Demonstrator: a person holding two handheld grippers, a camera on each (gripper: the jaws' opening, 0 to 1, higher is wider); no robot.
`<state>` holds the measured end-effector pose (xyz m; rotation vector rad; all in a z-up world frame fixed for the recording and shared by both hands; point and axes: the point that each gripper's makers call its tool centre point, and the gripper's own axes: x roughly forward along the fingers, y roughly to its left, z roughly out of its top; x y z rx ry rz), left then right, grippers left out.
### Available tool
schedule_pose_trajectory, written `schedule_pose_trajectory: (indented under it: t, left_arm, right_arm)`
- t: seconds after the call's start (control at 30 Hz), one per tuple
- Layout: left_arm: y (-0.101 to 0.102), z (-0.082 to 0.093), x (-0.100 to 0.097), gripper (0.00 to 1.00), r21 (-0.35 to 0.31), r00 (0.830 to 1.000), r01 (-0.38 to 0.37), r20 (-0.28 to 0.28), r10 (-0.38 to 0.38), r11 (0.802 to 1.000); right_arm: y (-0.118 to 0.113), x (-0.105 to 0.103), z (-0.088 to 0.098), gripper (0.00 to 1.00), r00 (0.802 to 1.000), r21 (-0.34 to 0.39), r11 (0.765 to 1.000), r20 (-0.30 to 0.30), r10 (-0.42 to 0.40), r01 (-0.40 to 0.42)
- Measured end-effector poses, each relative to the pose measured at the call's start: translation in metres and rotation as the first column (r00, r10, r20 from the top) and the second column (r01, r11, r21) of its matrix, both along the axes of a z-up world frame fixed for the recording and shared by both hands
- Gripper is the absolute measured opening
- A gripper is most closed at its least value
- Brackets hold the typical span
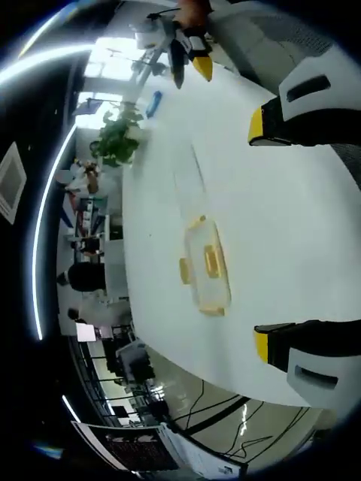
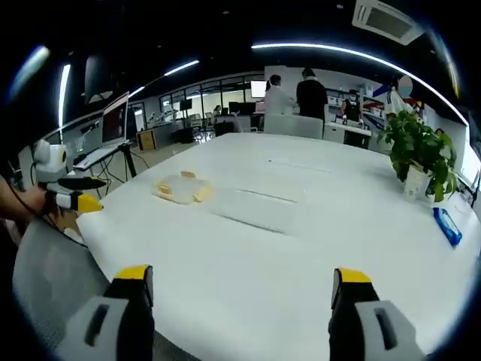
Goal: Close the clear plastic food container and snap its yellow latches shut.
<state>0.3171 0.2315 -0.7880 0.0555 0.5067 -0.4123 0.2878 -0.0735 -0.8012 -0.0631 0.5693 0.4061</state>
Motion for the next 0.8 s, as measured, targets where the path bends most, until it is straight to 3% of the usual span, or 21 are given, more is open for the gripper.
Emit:
schedule_pose_trajectory:
  t: [0.8]
  left_arm:
    - [0.001, 0.0037, -0.0003, 0.91, 0.003, 1.0, -0.002, 0.013, 0.002, 1.0]
  right_arm:
    - [-0.0006, -0.0019, -0.0036, 1.0, 1.0, -0.009, 1.0, -0.018, 0.004, -0.004]
